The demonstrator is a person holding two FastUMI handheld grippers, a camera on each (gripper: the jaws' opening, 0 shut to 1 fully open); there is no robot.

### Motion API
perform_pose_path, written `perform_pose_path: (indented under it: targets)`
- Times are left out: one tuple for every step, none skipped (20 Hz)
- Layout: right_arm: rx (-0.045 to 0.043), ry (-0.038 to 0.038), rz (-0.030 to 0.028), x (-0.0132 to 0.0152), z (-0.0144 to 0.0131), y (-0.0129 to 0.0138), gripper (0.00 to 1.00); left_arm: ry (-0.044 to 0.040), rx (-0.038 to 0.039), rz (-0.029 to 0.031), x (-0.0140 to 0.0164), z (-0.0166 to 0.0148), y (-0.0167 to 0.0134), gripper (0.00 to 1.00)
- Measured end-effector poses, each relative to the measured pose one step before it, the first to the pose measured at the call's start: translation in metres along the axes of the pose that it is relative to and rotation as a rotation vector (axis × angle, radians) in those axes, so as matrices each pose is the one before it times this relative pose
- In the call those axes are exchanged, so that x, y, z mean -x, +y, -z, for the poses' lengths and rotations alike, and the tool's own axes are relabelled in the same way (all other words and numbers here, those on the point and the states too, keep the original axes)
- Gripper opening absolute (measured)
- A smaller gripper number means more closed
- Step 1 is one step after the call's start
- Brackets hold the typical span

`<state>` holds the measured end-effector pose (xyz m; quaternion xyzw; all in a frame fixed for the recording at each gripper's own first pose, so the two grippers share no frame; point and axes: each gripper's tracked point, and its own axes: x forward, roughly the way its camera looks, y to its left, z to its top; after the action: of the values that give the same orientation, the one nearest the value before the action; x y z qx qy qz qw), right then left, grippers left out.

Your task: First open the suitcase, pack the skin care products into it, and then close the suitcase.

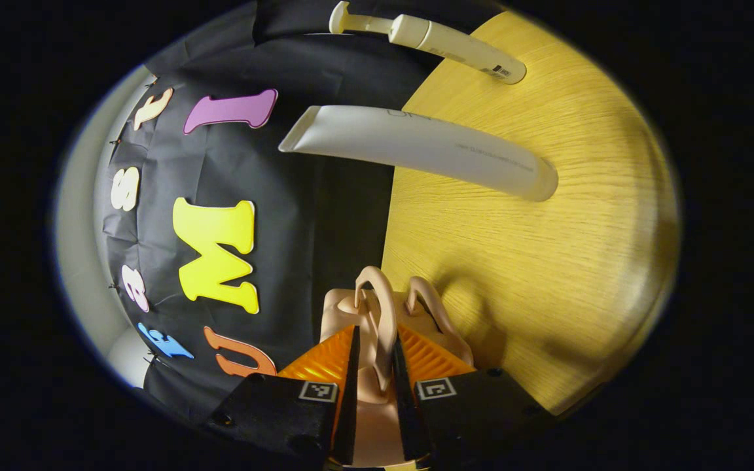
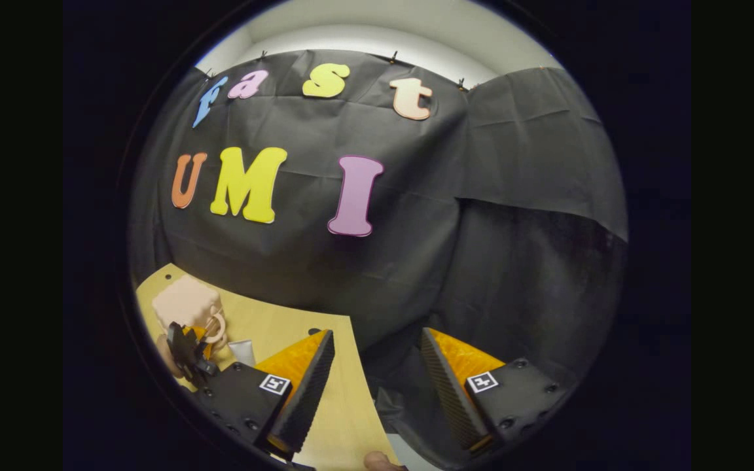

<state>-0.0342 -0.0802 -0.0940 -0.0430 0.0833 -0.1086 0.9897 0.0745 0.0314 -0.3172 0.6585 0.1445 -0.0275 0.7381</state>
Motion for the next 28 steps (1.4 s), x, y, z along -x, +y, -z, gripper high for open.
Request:
perform_pose_path:
  targets:
    - [0.0056,0.00146,0.0104,-0.00167,-0.00105,0.00163,0.78,0.01471,-0.02445,0.02371,0.00011,0.00183,-0.00562,0.21]
    - [0.00189,0.01593,0.0044,-0.00178,0.00418,0.004,0.79,-0.02996,-0.02045,0.01899,0.00067,-0.0068,0.00064,0.14]
    - [-0.00628,0.02031,-0.00573,0.00085,0.00252,0.00579,0.79,-0.00632,0.0136,0.02442,-0.00087,0.00025,-0.00139,0.11]
    - [-0.00668,0.00937,-0.01347,0.00147,0.00107,0.0068,0.79,-0.0037,0.01726,0.01697,0.00224,0.00507,0.00134,0.1]
    - [0.00899,-0.00094,-0.00601,0.00081,-0.00051,0.0068,0.79,0.00069,0.01225,0.01233,0.00183,0.00202,-0.00011,0.08]
    - [0.01841,-0.00267,0.00348,0.00004,-0.00041,0.00334,0.79,-0.00029,0.00419,0.00165,0.00104,0.00073,0.00633,0.07]
    - [0.00748,0.00017,-0.0003,-0.00011,-0.00239,0.00327,0.77,0.0133,0.00905,0.00253,0.00076,0.0046,0.00722,0.06]
    - [-0.00515,0.00049,-0.00856,-0.00012,-0.0025,0.00422,0.79,-0.00472,0.02935,0.00055,0.00389,0.00357,0.00881,0.05]
    - [-0.00324,-0.00488,-0.00788,0.00035,-0.00431,0.00621,0.79,-0.00516,0.03925,0.00653,0.00214,0.00188,0.00813,0.03]
    - [0.00606,-0.00917,-0.00607,0.00151,-0.00401,0.00571,0.79,-0.00625,0.03631,-0.00116,0.00415,0.00038,0.01304,0.03]
    - [0.00853,-0.00852,-0.00589,-0.00016,-0.00474,0.00699,0.79,-0.00434,0.029,-0.01616,0.0042,0.00088,0.01566,0.03]
    - [0.00241,-0.00458,-0.00522,-0.00205,-0.00446,0.00538,0.79,-0.00478,0.0345,-0.01581,0.0028,0.00301,0.01759,0.02]
    - [-0.0069,-0.00508,-0.00793,-0.00231,-0.0059,0.00643,0.79,0.00213,0.03797,-0.01302,0.00261,0.00377,0.01609,0.03]
    - [-0.0078,-0.00709,-0.00938,-0.00208,-0.00501,0.00665,0.79,-0.00117,0.04379,-0.00699,0.00085,0.00493,0.0159,0.03]
    - [-0.00046,-0.00685,-0.00524,-0.00146,-0.00484,0.00642,0.79,0.00132,0.04493,-0.01452,0.00218,0.00455,0.01784,0.03]
    - [0.00536,-0.00594,-0.00273,-0.00098,-0.0026,0.00567,0.78,-0.00042,0.04011,-0.01684,0.00408,0.00835,0.01788,0.03]
    - [0.00557,-0.00081,-0.00535,-0.00106,-0.00365,0.00674,0.79,0.00848,0.0391,-0.01681,0.00282,0.00792,0.01925,0.02]
    - [0.00419,0.00244,-0.00328,-0.00216,-0.00061,0.00551,0.79,0.00764,0.04291,-0.01079,-0.00161,0.01006,0.02118,0.02]
    - [0.00255,0.00264,-0.00215,-0.00137,-0.00106,0.00581,0.79,0.0166,0.04801,-0.01013,-0.00007,0.01017,0.01891,0.03]
    - [0.00084,0.00329,-0.00633,-0.00131,-0.0005,0.0063,0.79,0.0091,0.03279,-0.01026,-0.00099,0.01115,0.01763,0.03]
    - [0.00247,0.00324,-0.00459,-0.00061,-0.00083,0.00623,0.79,0.00808,0.01758,-0.00873,-0.00181,0.01064,0.01475,0.03]
    - [0.00352,-0.00045,-0.00423,0.00011,-0.00139,0.00543,0.79,0.00559,0.00507,-0.01047,-0.00008,0.01084,0.01633,0.03]
    - [0.00364,0.00074,-0.00272,-0.00069,-0.00157,0.00499,0.79,0.00205,0.00828,-0.00827,-0.00171,0.01203,0.01357,0.03]
    - [0.00303,0.00034,-0.00131,-0.00041,-0.00097,0.00561,0.79,-0.00213,0.00918,-0.00638,-0.00223,0.01306,0.00958,0.03]
    - [-0.00077,0.0029,-0.00496,-0.00012,-0.00102,0.00579,0.79,-0.00355,-0.00093,-0.00713,-0.00337,0.01199,0.00985,0.03]
    - [-0.00346,0.00486,-0.00118,-0.0003,0.00072,0.0056,0.79,0.00027,0.00307,-0.0049,-0.00315,0.01178,0.00902,0.03]
    - [-0.00335,0.00646,-0.00037,-0.00706,0.00475,0.01135,0.79,-0.00792,-0.0009,-0.00463,-0.00233,0.01014,0.00752,0.03]
    - [-0.00128,0.00816,-0.00177,0.00015,0.00119,0.00579,0.78,-0.01907,0.00183,0.00621,-0.00339,0.00796,0.00759,0.03]
